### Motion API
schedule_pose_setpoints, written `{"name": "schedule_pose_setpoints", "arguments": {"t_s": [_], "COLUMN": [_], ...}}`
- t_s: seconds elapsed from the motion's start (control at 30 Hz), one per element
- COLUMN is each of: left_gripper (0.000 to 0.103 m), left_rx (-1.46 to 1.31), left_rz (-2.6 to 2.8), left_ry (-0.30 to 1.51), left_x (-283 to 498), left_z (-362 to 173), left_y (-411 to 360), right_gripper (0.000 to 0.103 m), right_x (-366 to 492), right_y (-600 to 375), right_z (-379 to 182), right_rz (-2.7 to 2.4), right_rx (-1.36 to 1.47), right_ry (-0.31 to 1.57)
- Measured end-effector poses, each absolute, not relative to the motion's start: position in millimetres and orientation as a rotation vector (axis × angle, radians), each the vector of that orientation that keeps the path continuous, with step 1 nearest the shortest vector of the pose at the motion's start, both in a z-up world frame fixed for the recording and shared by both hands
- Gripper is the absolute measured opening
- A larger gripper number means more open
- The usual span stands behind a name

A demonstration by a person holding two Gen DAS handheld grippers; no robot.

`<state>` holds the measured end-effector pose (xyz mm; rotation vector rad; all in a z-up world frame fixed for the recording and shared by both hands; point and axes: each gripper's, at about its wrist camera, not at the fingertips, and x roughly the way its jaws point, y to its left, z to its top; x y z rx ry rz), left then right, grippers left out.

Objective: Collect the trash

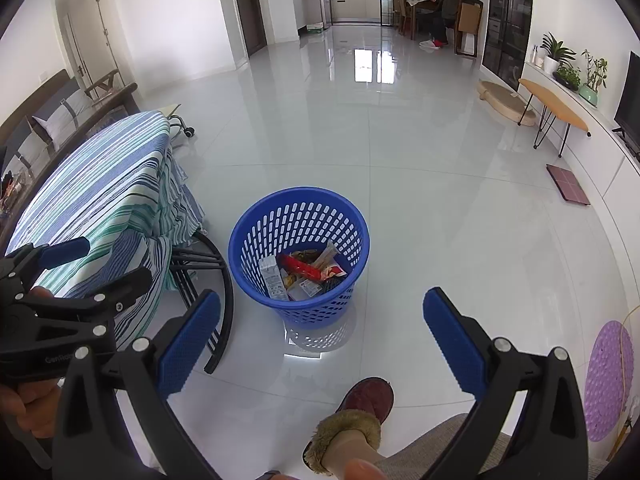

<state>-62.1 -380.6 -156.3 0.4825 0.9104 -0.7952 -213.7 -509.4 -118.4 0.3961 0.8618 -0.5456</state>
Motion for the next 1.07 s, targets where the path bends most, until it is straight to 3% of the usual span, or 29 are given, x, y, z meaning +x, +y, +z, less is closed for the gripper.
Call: {"name": "schedule_pose_setpoints", "arguments": {"t_s": [1.07], "left_gripper": [0.097], "left_rx": [0.493], "left_rz": [-0.802], "left_ry": [0.925], "left_x": [-68.4], "left_z": [-156.0], "left_y": [-381.7], "right_gripper": [0.098], "right_x": [-217.9], "right_y": [-516.3], "right_z": [-116.0], "right_rz": [-0.547], "right_rx": [0.398], "right_ry": [0.849]}}
